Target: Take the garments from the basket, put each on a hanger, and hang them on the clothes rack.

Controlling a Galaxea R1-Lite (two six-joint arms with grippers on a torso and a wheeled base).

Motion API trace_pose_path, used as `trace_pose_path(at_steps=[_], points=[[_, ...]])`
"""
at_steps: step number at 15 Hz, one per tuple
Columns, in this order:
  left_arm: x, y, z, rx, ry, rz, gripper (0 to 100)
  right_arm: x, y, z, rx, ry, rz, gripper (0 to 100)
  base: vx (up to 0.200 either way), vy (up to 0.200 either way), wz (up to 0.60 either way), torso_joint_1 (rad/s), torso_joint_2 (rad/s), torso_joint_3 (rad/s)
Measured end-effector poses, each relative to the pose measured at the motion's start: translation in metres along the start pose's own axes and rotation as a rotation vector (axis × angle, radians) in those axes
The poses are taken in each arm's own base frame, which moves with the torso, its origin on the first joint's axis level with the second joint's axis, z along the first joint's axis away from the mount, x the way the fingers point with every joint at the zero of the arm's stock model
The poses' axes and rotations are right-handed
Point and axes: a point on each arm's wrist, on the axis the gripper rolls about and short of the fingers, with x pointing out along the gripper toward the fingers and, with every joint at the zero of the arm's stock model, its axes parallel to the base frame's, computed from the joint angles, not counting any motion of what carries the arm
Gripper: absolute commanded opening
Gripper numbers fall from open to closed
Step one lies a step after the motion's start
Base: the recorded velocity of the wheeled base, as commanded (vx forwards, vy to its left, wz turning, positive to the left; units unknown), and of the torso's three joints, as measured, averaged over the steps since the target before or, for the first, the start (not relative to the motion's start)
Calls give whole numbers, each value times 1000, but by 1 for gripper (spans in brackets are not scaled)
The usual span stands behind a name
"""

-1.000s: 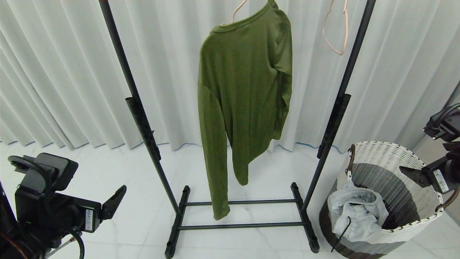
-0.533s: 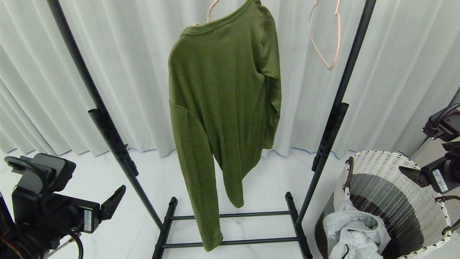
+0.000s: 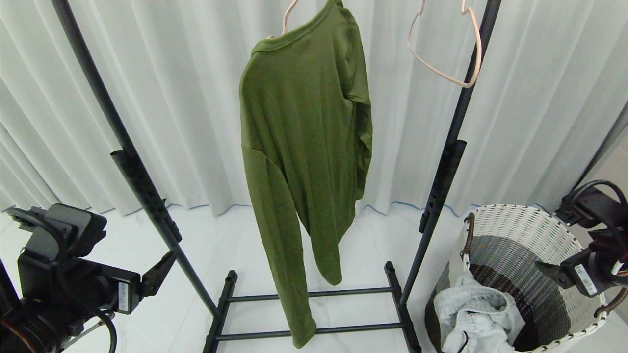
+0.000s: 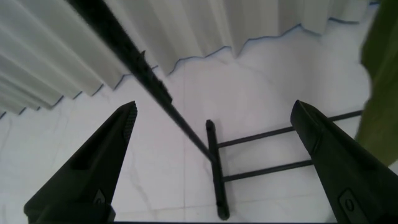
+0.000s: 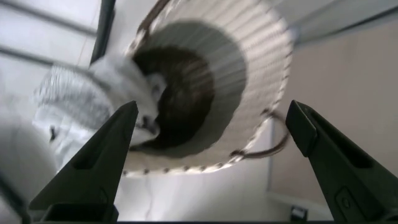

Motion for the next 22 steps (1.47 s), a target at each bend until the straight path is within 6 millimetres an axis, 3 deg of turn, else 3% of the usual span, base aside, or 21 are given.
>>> trace_pose_path(at_steps=[6, 15, 16, 22], points=[[-1, -5, 2, 9, -23, -58, 100, 54, 25, -15, 56, 146, 55, 100, 0, 0, 0, 0, 0, 0], [-2, -8, -1, 16, -13, -74, 100, 107, 52, -42, 25, 232, 21, 100, 0, 0, 0, 0, 0, 0], [-2, -9, -1, 18, -14, -80, 100, 110, 53, -44, 21, 242, 5, 0, 0, 0, 0, 0, 0, 0], [-2, -12, -3, 41, -7, -99, 100, 108, 60, -46, 45, 242, 4, 0, 0, 0, 0, 0, 0, 0]])
